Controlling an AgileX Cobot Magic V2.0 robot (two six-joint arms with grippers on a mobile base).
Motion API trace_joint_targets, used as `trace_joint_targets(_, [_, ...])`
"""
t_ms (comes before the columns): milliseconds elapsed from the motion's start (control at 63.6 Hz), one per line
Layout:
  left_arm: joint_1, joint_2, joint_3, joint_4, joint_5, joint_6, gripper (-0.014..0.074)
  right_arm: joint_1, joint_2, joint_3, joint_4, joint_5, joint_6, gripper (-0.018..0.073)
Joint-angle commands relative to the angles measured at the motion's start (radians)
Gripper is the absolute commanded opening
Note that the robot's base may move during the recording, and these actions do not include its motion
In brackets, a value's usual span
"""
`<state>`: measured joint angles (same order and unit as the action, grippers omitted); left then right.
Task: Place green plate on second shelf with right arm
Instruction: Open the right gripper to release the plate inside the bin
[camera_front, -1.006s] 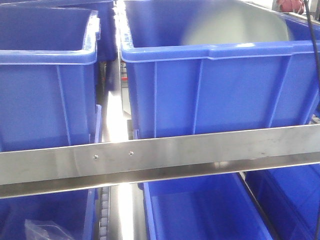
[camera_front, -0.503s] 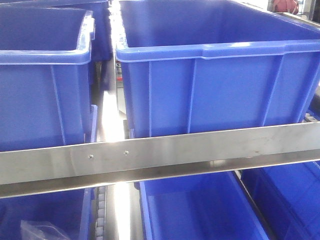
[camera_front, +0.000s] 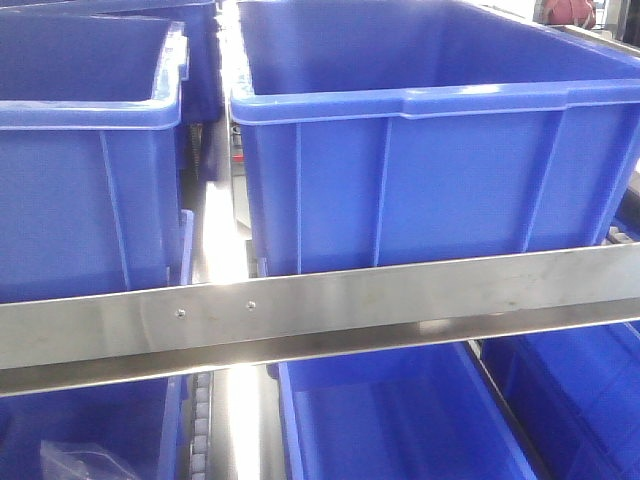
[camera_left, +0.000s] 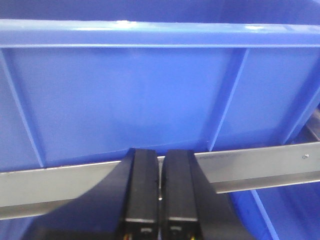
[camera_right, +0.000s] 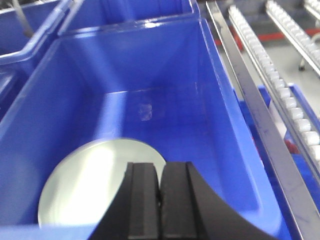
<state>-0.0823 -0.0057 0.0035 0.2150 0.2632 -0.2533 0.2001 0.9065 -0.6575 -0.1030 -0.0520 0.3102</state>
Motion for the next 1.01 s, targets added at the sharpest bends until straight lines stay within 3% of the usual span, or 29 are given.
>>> trace_joint_targets(0, [-0.006,-0.023,0.040,-0.002,-0.088,-0.006,0.0125,0.000,-0.080,0.040,-0.018,-0.133,-0.002,0.0054])
trace_joint_targets(189, [-0.006,-0.023,0.040,-0.002,-0.088,-0.006,0.0125,0.000,-0.155,0.156,-0.018,-0.183,-0.002,0.0054])
trace_joint_targets(990, [-0.006,-0.023,0.040,-0.002,-0.088,-0.006,0.0125,-0.002,-0.158,0.159,-0.018,-0.174,-0.002,0.0054])
